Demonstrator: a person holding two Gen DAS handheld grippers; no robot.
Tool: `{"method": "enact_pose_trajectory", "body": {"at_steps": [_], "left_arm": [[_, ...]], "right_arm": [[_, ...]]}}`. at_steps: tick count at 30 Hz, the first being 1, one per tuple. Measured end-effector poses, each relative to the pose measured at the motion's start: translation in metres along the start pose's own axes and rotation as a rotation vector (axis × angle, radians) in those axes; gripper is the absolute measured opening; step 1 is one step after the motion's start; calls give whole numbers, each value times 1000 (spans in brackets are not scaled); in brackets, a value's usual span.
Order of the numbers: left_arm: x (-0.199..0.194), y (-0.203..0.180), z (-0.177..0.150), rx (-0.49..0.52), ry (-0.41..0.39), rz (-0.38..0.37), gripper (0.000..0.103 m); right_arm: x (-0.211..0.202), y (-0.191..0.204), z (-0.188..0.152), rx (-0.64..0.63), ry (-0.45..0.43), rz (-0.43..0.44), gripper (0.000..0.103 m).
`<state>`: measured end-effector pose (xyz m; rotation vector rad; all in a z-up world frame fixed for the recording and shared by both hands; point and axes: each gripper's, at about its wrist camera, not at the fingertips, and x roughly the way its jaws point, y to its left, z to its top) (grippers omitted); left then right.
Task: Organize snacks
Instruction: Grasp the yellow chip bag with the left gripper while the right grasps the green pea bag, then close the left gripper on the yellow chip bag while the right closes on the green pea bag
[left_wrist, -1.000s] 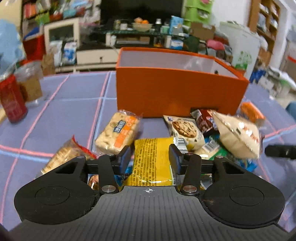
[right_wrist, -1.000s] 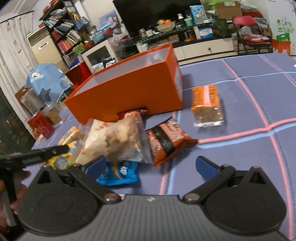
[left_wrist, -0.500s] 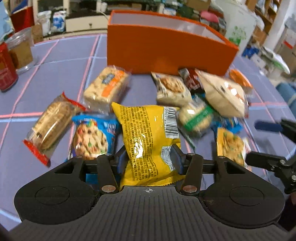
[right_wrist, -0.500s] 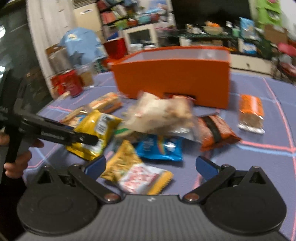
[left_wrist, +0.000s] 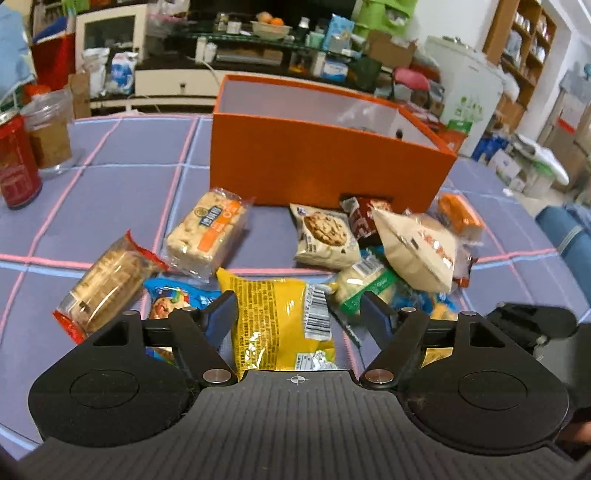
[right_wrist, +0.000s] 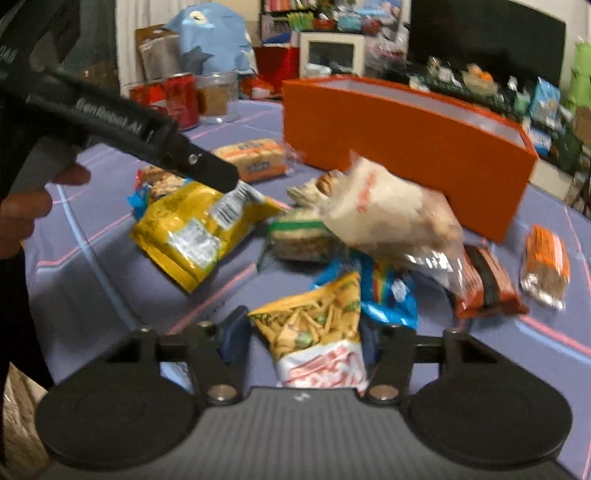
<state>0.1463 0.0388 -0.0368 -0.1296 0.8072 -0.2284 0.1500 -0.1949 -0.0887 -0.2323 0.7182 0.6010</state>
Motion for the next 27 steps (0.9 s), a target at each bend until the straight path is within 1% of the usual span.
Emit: {"method": "enact_pose_trajectory", "body": {"at_steps": [3,5,7,8,9,10,11,12,13,15,16,18,20,23,26,27], "left_arm": [[5,-8,-2,50,10,32,45],[7,-13,-7,93,12,75,48],[12,-16,-12,125,24,96,49],[15,-16,-14,136,35,104,49],[19,-17,-16,148,47,115,49],[24,-18,-19,161,61,131,46],[29,-18,-20,171,73,145,40],[33,-17,-22,174,85,147,35],[37,-16,-23,165,97,145,25],[38,-16,-23,159,88,141,17],[37,-18,-23,182,83,135,13],[31,-24,-27,202,94,103,13],[27,-28,-33,204,111,83,13],[22,-35,-41,231,110,87,15],[19,-33,-47,218,118,84,18],[18,-33,-48,212,117,82,18]], "right_arm": [[-10,-26,-10,107,11,-82,57],[-21,-49,-20,197,5,-133,58],[-32,-68,-31,267,-5,-179,59],[-36,-77,-36,293,-9,-196,61],[-40,-83,-40,315,-10,-208,67],[-43,-88,-42,340,-12,-213,73],[-44,-92,-45,367,-18,-205,77],[-45,-96,-46,398,-23,-190,88],[-45,-99,-45,421,-27,-177,98],[-43,-102,-43,450,-33,-143,100],[-38,-99,-40,454,-27,-135,101],[-34,-94,-38,438,-23,-145,102],[-33,-89,-38,404,-15,-166,102],[-29,-83,-38,344,-5,-203,102],[-23,-73,-38,257,20,-262,102],[-23,-73,-38,265,13,-255,102]]}}
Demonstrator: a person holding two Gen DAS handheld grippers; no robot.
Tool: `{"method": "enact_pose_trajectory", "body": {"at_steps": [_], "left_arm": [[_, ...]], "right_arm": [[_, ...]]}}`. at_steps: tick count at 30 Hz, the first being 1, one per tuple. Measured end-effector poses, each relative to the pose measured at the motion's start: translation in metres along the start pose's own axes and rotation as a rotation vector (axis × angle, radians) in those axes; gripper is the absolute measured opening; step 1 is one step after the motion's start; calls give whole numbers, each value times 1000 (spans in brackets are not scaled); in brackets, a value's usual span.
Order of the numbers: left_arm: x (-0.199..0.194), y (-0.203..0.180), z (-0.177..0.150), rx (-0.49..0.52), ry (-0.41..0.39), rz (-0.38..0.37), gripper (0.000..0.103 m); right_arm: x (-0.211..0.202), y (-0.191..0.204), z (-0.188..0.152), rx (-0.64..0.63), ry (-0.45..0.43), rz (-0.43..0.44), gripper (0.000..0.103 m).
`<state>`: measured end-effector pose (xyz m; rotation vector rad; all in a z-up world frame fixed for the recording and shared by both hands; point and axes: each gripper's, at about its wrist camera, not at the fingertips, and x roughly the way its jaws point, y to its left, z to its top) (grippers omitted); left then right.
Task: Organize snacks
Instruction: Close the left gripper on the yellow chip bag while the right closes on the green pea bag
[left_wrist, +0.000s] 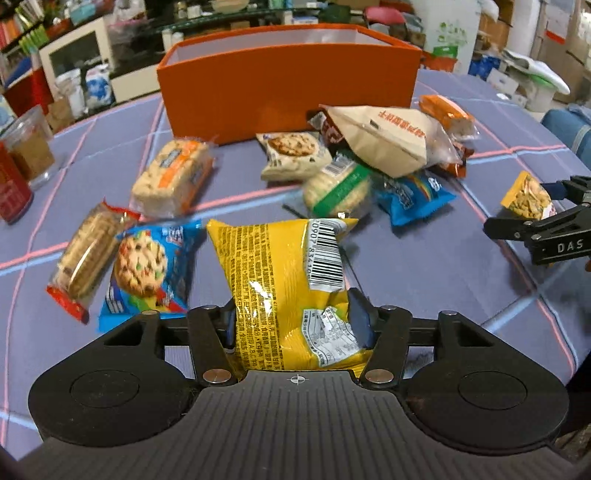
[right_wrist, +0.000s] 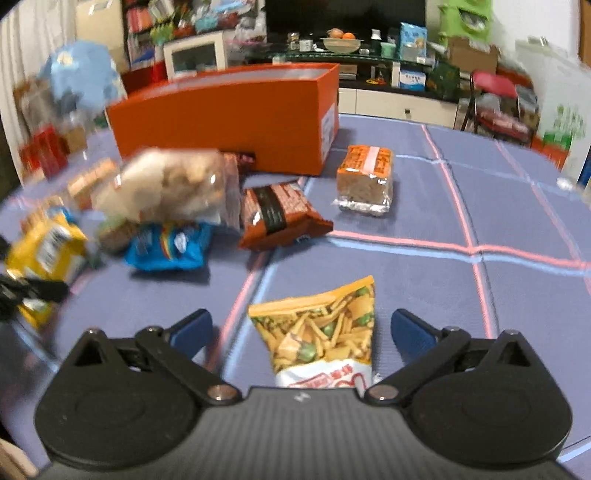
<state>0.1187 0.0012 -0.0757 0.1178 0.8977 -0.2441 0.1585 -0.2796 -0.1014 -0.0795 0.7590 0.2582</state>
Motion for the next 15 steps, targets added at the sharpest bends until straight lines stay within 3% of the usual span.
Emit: {"method": "enact_pose_trajectory", "body": {"at_steps": [3,5,8,15], "left_arm": [[0,-1,1,5,7,1,28],[3,-1,1,-1,19,15,54],[9,3,1,-37,44,36,75],[12,10,0,-62,32,43,79]], "right_arm": [[-3,-3,-4,-3,-11,1,102],[-7,-4,-11,-6,-34,1,102],[-9,-6,-13,-7,-43,2,102],[-9,-7,-11,9,-37,-18,102]]}}
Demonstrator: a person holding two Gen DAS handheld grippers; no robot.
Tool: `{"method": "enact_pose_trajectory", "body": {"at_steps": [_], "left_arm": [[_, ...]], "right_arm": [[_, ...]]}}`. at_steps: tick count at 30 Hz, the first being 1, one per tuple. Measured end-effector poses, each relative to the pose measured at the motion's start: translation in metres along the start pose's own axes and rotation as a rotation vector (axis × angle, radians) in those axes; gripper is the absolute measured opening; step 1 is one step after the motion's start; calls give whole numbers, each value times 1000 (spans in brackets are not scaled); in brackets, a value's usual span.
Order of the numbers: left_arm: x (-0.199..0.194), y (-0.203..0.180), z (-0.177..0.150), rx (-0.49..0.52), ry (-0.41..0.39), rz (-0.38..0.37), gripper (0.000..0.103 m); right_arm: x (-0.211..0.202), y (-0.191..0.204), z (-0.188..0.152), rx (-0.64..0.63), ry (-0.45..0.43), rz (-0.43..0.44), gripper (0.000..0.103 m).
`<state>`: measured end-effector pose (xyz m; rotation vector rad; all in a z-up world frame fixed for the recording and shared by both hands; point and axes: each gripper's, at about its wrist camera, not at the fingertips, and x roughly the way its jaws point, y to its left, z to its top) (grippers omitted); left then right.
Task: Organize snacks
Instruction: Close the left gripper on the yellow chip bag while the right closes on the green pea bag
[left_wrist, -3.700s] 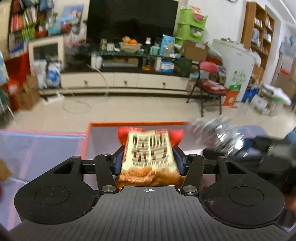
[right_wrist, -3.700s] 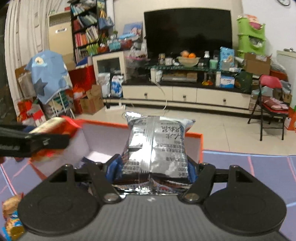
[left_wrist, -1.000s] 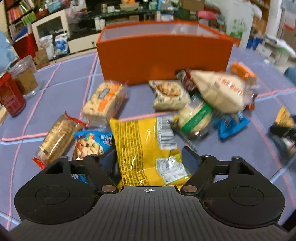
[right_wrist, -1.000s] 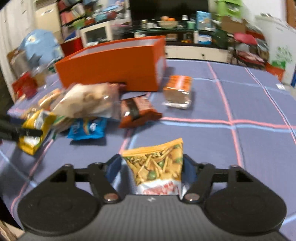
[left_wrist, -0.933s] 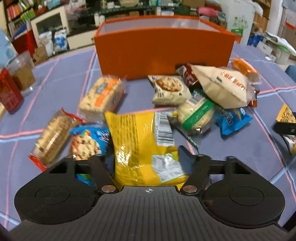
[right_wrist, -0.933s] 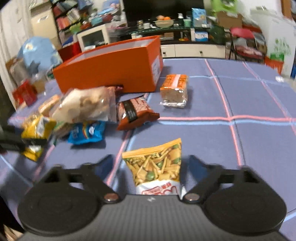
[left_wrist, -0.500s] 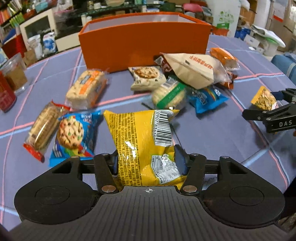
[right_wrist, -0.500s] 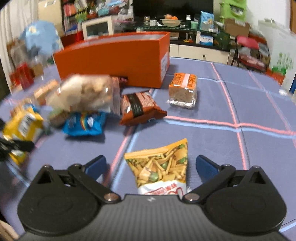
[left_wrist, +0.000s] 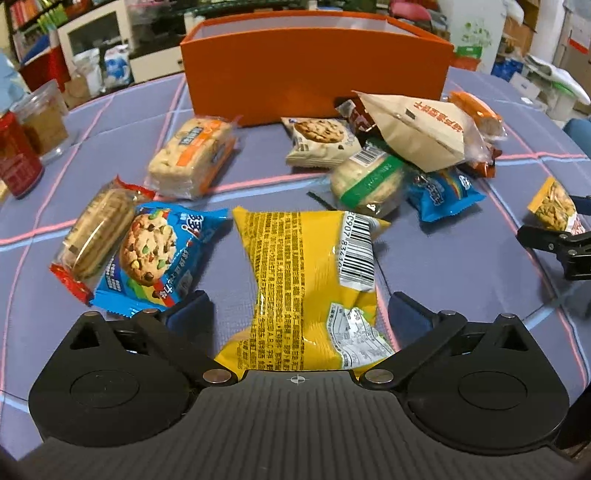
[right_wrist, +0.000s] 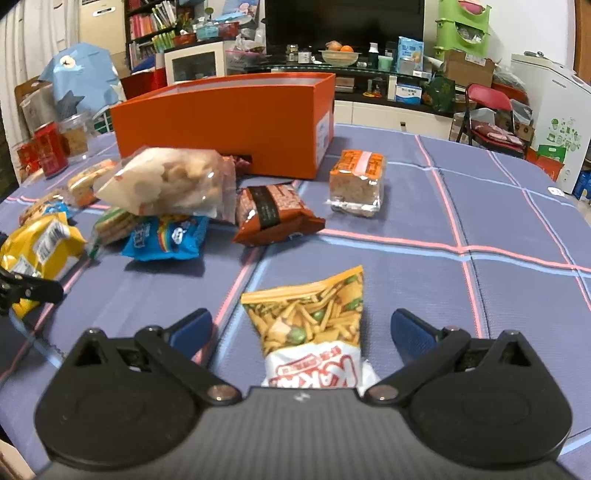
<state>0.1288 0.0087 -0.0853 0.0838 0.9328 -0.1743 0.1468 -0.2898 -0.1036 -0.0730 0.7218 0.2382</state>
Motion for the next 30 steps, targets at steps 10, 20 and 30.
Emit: {"method": "enact_pose_trajectory", "body": {"at_steps": [10,20,30], "left_arm": [[0,5,-7,5,-65,-9,79],[-4,-3,-3,58,-98,-49,30],[-7,-6,-3,78,-70,-40,55]], "right_arm": [[0,1,5,-4,45,-2,102],[-7,4,7,-31,0,30,56],[-6,6,5,-24,21,50,89]]}}
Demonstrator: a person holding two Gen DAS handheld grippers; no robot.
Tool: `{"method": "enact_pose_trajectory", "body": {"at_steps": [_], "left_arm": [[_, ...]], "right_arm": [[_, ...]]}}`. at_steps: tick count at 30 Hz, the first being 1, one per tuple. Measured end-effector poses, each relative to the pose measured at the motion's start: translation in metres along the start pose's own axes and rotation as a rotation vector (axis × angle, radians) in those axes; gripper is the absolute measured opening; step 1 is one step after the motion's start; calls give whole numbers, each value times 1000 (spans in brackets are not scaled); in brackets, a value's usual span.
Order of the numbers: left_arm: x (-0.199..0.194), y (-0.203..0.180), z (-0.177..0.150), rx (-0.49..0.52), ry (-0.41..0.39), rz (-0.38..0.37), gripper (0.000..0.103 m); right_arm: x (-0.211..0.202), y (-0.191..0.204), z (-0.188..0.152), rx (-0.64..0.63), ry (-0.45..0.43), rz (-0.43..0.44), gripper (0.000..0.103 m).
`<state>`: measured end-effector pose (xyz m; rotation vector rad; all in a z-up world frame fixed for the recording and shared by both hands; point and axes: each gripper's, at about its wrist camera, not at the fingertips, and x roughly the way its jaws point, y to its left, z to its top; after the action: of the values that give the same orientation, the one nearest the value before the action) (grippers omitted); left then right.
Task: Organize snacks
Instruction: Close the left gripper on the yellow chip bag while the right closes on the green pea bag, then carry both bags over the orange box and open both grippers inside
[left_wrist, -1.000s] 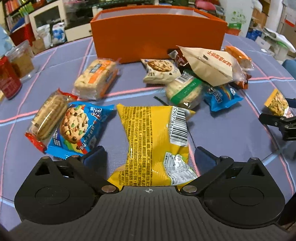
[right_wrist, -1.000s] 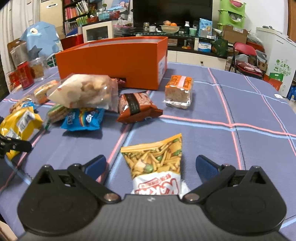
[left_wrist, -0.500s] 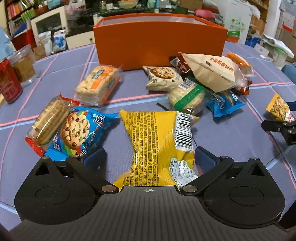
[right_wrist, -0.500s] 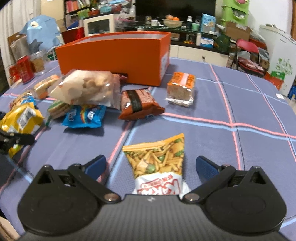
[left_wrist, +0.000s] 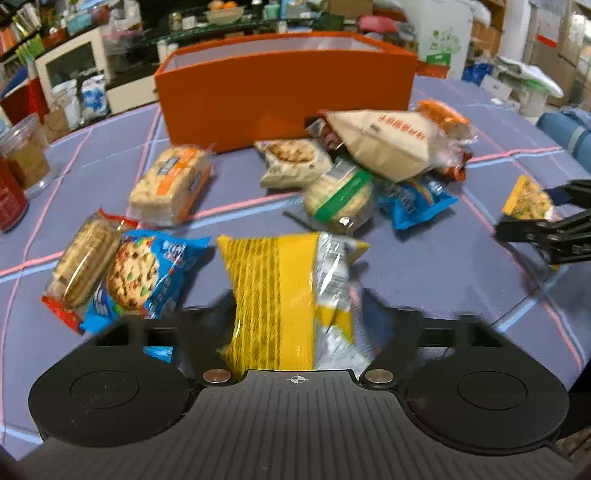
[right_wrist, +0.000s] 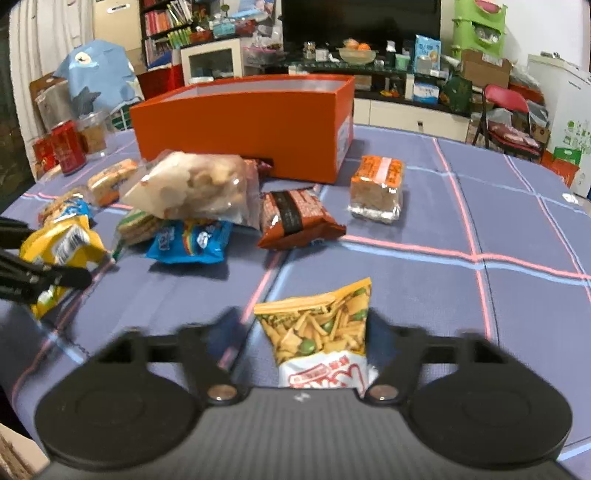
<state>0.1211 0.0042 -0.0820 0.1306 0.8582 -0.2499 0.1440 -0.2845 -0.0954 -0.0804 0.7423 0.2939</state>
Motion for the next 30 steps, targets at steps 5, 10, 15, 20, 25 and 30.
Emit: {"method": "enact_pose_trajectory", "body": {"at_steps": [5,10,15,20,25,30], "left_arm": [[-2,4,-2,-1,-8,-24,26],[-12,14,-3,-25,-21,-73,0],[-34,26,2,-108,-78,-125,0],[-59,33,35,-192,-183,-170,0],[-55,49,108,-237,-267,-190,0],[-14,67,187,-246,-306,-122,0]], "right_arm": [[-10,-4,-8,-29,-3,-10,62],[-20,-11,-11,1,-28,-3,37],[-38,-15,6,97,-141,59,37],[-41,-9,47,170,-233,145,37],[-21,-4,133,143,-324,186,37],[33,3,202,87,-353,159,37]]}}
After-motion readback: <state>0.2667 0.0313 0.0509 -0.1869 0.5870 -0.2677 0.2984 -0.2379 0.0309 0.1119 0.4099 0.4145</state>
